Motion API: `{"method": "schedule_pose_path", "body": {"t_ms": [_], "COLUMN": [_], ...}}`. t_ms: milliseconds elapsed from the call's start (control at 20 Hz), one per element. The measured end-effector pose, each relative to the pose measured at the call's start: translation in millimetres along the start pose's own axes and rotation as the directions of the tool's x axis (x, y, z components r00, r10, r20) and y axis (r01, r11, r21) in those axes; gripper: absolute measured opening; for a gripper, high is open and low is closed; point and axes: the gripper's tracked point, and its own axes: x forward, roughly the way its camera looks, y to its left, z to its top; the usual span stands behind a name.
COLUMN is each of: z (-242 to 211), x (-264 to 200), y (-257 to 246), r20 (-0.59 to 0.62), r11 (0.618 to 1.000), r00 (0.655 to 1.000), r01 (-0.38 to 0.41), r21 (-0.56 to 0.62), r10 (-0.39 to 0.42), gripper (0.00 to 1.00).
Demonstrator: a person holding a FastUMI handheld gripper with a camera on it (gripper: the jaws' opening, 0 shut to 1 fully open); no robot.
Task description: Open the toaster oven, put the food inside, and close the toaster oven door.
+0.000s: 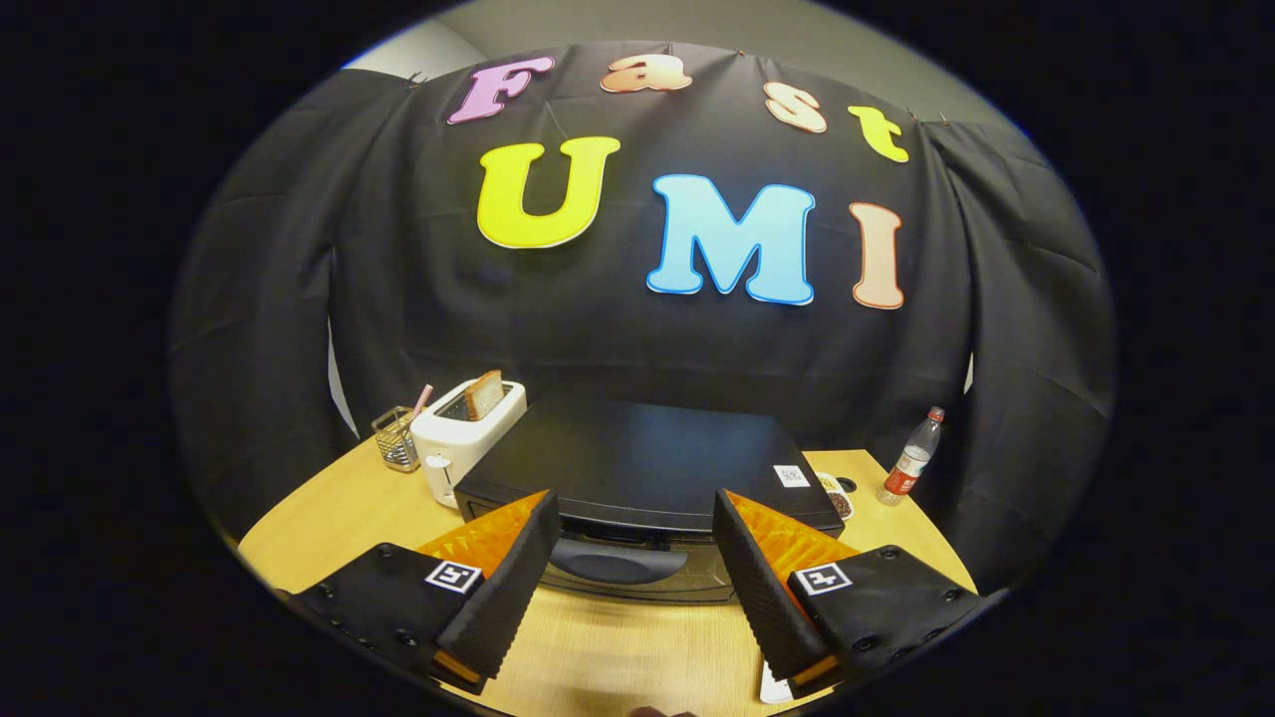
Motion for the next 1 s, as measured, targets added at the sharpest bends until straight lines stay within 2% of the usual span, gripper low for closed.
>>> {"method": "schedule_pose_path", "body": {"t_ms": [300, 600, 1000], "z": [-33.9, -45.0, -51.2], "x": [32.7, 49.1, 52.9], "y": [6.1, 3.7, 8.9], "r20": [-0.104, -0.131, -0.169], "r11": [0.998, 0.998, 0.997], "r00": [0.995, 0.991, 0.986], "r01": [0.015, 0.037, 0.029], "r21": [0.058, 0.044, 0.076], "r10": [-0.009, -0.031, -0.016], "gripper": [0.98, 0.98, 0.97]}}
